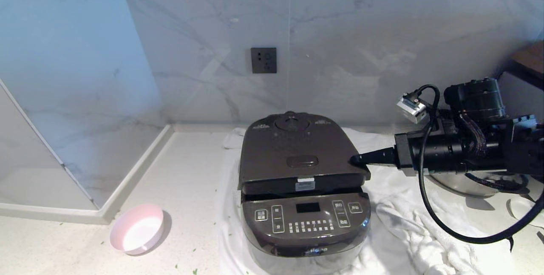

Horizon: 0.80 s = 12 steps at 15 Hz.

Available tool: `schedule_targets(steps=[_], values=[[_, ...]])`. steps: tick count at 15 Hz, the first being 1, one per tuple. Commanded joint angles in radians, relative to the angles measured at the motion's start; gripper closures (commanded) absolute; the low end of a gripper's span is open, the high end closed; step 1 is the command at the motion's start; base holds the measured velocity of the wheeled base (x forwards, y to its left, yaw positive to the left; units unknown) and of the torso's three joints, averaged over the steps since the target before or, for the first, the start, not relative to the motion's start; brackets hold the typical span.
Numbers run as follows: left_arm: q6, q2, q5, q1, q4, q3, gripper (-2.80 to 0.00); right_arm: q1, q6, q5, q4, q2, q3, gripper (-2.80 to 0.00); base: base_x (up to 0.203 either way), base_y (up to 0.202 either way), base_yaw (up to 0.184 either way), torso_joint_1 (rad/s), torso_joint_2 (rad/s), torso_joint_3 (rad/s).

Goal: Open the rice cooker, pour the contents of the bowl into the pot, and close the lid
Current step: Close the rice cooker

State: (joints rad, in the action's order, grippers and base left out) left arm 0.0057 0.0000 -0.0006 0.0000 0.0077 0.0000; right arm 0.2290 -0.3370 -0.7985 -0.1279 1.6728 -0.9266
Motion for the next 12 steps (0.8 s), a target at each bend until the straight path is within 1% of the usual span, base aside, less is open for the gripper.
schedule_targets(steps=[1,8,11,12], values=[[0.000,0.000,0.000,0.000,0.000,0.002,0.00,0.004,-0.002,-0.005,-0.001,0.012,0.012,0.00,0.000,0.000,0.000,0.000,0.00,0.000],[0.000,0.000,0.001,0.000,0.000,0.002,0.00,0.018,-0.002,-0.004,-0.027,0.071,0.018,0.00,0.000,0.000,0.000,0.000,0.00,0.000],[0.000,0.000,0.001,0.000,0.000,0.002,0.00,0.047,-0.005,-0.003,-0.040,0.094,0.020,0.00,0.000,0.000,0.000,0.000,0.00,0.000],[0.000,0.000,0.000,0.000,0.000,0.003,0.00,0.060,-0.021,0.000,-0.057,0.105,0.019,0.00,0.000,0.000,0.000,0.000,0.00,0.000]])
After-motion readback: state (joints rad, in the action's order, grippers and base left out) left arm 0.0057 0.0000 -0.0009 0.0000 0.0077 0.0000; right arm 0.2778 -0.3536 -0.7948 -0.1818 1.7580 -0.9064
